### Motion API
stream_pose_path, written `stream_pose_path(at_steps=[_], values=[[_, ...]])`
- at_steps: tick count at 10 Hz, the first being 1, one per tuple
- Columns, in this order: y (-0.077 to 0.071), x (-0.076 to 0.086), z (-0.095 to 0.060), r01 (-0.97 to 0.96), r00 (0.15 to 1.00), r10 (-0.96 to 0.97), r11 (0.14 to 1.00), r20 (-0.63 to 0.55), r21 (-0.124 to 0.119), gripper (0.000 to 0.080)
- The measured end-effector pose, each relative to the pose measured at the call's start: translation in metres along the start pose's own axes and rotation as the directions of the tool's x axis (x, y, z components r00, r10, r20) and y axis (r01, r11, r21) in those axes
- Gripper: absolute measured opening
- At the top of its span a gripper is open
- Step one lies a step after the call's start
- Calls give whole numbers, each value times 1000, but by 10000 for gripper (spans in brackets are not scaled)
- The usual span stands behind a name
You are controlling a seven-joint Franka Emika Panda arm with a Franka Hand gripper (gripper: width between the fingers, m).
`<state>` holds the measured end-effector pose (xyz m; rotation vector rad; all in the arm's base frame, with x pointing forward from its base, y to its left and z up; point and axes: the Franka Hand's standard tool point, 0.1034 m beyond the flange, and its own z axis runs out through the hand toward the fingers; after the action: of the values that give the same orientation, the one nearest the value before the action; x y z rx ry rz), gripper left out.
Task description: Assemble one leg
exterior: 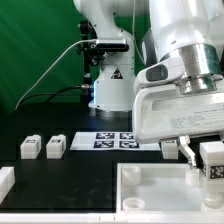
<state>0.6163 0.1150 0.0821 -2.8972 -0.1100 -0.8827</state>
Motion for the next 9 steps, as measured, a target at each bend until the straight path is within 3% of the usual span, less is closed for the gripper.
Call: stream_pose_path(at_steps=[4,6,9], values=[[2,-1,3,9,1000,-9,1000,-10,-3,290],[4,-14,13,8,1000,-8,1000,15,-4,290],[1,-13,14,10,1000,-10,1000,1,-2,290]])
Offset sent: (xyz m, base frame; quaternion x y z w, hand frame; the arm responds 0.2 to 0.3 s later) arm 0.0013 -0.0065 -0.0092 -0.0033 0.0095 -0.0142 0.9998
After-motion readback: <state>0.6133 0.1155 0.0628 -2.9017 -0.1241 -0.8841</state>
